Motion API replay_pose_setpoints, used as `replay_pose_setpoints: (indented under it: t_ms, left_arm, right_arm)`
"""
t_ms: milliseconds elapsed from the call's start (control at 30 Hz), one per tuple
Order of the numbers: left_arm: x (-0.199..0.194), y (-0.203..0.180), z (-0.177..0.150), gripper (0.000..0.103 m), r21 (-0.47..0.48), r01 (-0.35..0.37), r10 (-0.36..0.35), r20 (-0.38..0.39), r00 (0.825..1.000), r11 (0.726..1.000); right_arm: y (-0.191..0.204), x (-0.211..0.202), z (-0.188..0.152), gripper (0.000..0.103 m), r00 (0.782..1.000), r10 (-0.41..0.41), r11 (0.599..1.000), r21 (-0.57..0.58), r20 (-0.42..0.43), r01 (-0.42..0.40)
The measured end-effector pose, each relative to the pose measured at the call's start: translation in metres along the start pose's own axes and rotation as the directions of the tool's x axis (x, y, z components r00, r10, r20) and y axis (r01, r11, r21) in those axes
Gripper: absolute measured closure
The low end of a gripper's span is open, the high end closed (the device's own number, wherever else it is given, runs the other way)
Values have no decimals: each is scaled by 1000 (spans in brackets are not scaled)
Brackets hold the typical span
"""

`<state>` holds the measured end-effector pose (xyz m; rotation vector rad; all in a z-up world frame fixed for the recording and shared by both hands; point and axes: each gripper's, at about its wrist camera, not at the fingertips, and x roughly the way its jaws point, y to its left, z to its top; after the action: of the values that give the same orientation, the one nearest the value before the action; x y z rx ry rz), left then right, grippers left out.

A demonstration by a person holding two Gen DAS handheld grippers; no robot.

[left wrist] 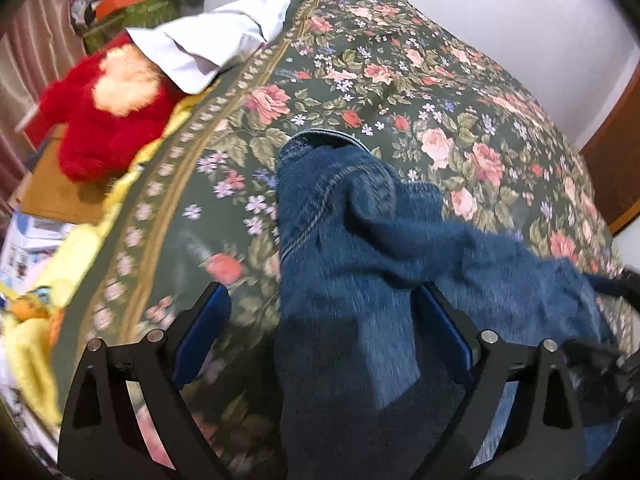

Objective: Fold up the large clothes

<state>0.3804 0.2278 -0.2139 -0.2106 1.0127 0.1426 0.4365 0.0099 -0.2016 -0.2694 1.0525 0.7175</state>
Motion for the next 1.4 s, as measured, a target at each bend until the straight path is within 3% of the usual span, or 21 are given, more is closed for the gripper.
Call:
replay_pose_setpoints:
  t_ms: [167,300,433,567,700,900,967,1067,1133,1200,1300,1400]
  left_arm:
    - [-48,-1,-16,12,68,-89,86,50,995,994]
    - [-106,2,-28,12,43,-58,52,143,988,997]
    - [-173,-4,-40,12,21,-19,12,276,961,1000]
    - [-243,-18,-54,12,32,27,-38,419,907,999]
    - [-305,-38,-77,12,69,37,-69,550,832,997]
    - [-363,-62,-122,12,88,21,-76,689,720,996]
    - [-374,-68,-136,12,85,22,-76,714,696,996]
    - [-380,-75,-150,12,66,-3,-46,735,676,998]
    - [-383,-77,-158,12,54,-25,-24,743,668,998]
    - [-384,-79,-165,12,39,-41,-2,747,665,998]
    - [-380,-81,-173,11,40,-32,-8,733,680,999]
    - [-376,-83,-180,7,23,-46,14,734,679,999]
  right_arm:
    - [5,-37,-10,20,998,-43,999,10,36,43]
    - [10,-78,-18,20,993,-51,998,28,106,49]
    - [29,-138,-26,20,967,-40,999,31,250,33]
    - [55,-196,-35,20,915,-38,999,-1,402,41]
    - [85,-255,-57,20,827,-29,998,-27,562,53]
    - [122,-311,-94,20,712,-25,997,-39,701,73]
    - [133,-323,-110,20,677,-31,996,-31,735,79]
    - [145,-333,-130,20,640,-41,996,-16,768,83]
    - [152,-335,-141,17,629,-65,994,-1,775,105]
    - [156,-334,-147,10,628,-94,992,17,772,127]
    - [158,-331,-155,0,631,-127,989,51,766,136]
    - [158,-330,-157,0,641,-146,988,76,754,136]
